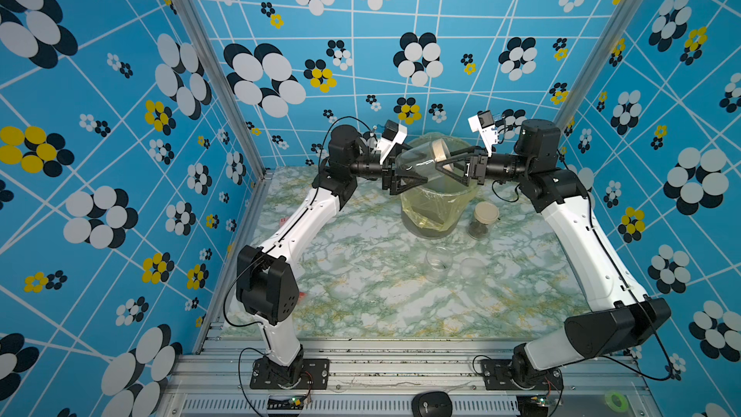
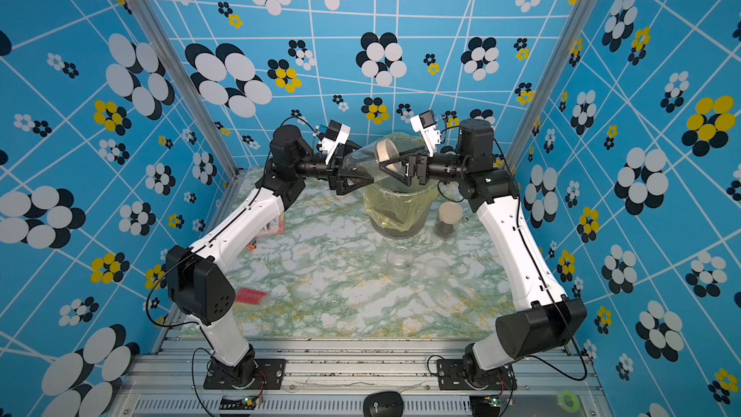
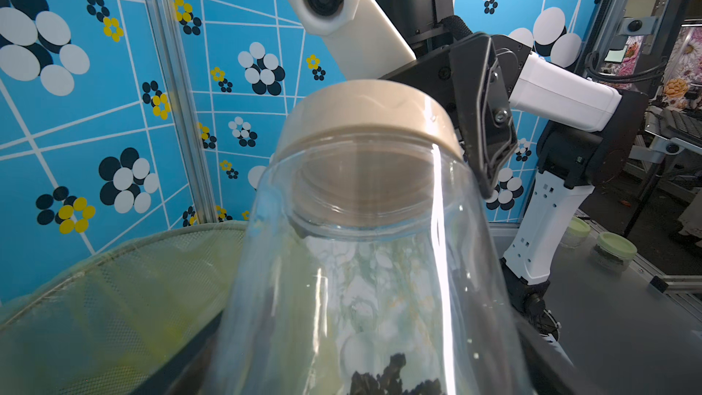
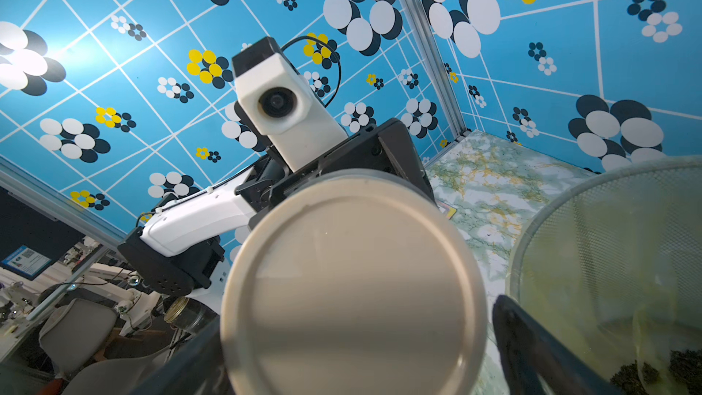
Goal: Empty moldy tea leaves from jars
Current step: Unscrew the lid from the jar.
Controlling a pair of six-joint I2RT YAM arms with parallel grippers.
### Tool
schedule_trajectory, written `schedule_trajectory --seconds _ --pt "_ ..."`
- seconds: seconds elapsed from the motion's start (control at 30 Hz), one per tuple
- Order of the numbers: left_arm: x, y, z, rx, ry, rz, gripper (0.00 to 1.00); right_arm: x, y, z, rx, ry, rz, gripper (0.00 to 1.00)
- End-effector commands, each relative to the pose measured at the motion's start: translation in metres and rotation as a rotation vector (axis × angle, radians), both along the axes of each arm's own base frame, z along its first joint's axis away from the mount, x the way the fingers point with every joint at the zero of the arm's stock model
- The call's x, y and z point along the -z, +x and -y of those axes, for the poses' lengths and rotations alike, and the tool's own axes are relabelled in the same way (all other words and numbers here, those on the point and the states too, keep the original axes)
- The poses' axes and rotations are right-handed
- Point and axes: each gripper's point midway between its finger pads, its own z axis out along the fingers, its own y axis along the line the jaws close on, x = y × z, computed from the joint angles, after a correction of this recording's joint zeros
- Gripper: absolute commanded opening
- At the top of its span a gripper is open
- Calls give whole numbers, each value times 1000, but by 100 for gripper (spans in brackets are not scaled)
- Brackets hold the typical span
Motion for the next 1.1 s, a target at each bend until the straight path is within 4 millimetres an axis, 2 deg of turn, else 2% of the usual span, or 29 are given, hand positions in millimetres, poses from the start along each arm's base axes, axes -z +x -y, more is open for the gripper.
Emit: schedule_trajectory --seconds 0.0,0.1,0.27,0.5,0.63,0.9,1.07 --pt "-32 -8 -7 -55 -28 149 37 -11 -6 6 28 28 -11 99" --pt "-29 -5 -9 -92 -9 189 37 -16 -12 10 48 46 -40 99" --pt "-22 4 -11 -165 13 282 37 -10 -17 17 116 54 -144 99" --pt "-21 12 -11 -284 -2 474 37 7 -8 31 274 58 -331 99" --pt "-20 16 -9 -388 3 626 37 9 -3 36 340 98 -414 99" --pt "-20 17 -2 -567 -4 898 37 5 2 35 351 148 -492 99" --pt "-25 15 1 -600 -14 964 37 19 7 38 386 102 -523 99"
